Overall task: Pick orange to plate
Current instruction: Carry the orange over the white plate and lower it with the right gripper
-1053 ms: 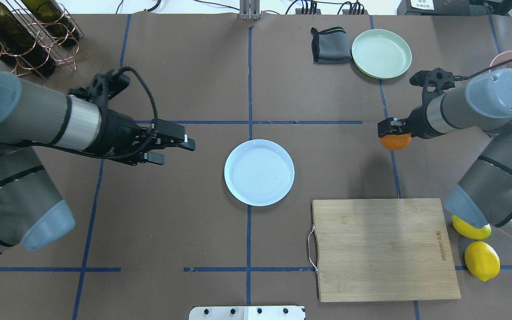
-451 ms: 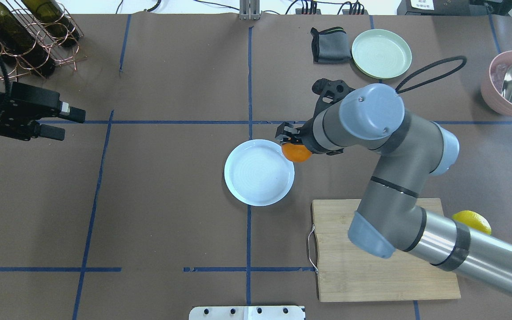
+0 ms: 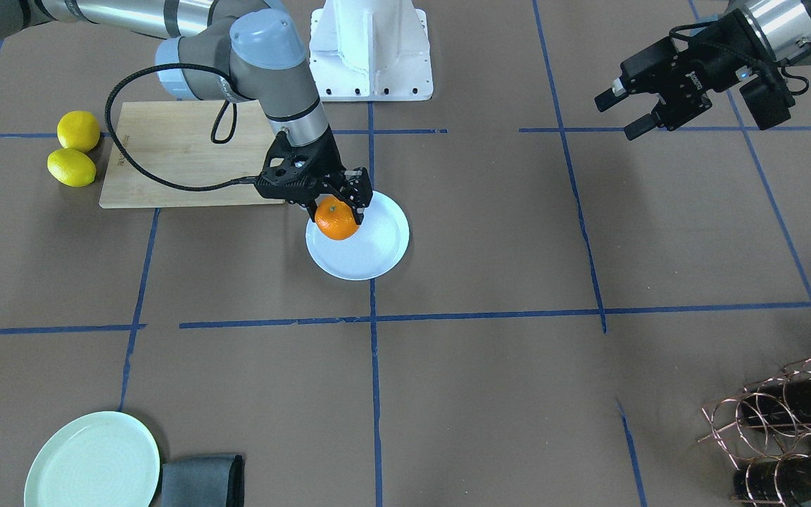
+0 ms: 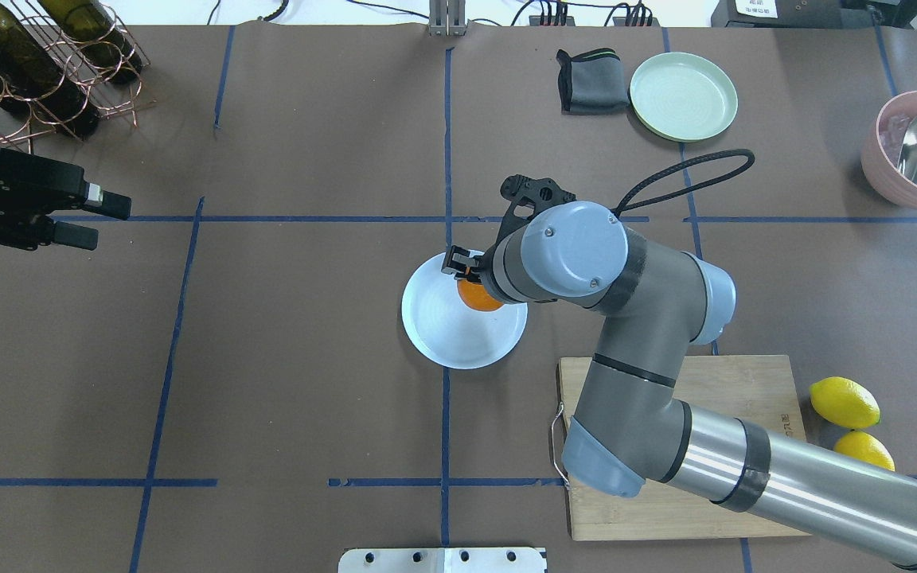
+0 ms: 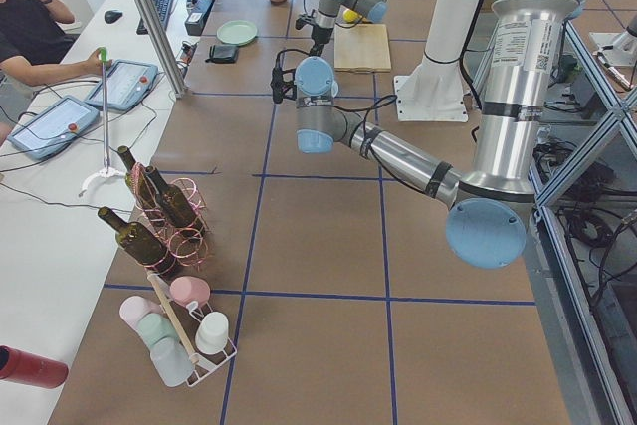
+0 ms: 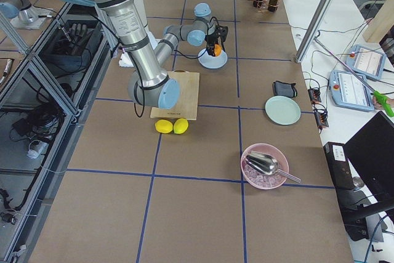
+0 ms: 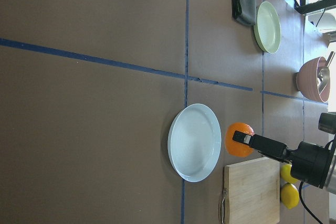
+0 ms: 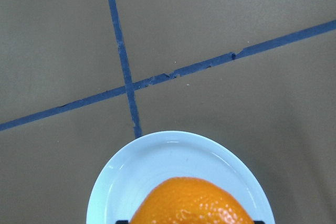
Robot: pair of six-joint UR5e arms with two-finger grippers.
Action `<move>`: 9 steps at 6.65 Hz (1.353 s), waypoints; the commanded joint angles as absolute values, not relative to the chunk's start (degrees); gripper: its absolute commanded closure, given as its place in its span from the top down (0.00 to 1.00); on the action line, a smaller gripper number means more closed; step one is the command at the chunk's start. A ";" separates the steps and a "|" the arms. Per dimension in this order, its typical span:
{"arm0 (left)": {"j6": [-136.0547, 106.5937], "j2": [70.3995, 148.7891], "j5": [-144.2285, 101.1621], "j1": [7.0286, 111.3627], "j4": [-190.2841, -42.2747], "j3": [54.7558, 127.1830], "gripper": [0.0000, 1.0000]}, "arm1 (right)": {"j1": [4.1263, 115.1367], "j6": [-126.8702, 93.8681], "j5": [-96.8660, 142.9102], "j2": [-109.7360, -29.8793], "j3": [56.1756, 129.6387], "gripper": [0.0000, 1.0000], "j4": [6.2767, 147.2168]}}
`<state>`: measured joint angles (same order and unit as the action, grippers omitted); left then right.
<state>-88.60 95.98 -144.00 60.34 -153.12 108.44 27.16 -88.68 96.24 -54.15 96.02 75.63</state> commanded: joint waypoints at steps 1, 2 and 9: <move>-88.59 96.59 -143.44 60.12 -153.19 107.58 1.00 | 25.50 -88.68 94.66 -51.78 91.52 0.00 75.50; -88.59 96.59 -143.44 60.12 -153.19 107.58 1.00 | 24.53 -88.42 93.09 -51.68 89.58 0.00 75.50; -88.51 96.24 -143.18 60.29 -153.19 106.88 1.00 | 26.27 -87.19 94.20 -58.04 100.82 1.00 76.72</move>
<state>-88.51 96.39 -143.31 60.16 -153.15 107.33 25.04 -87.51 92.98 -53.19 93.75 76.18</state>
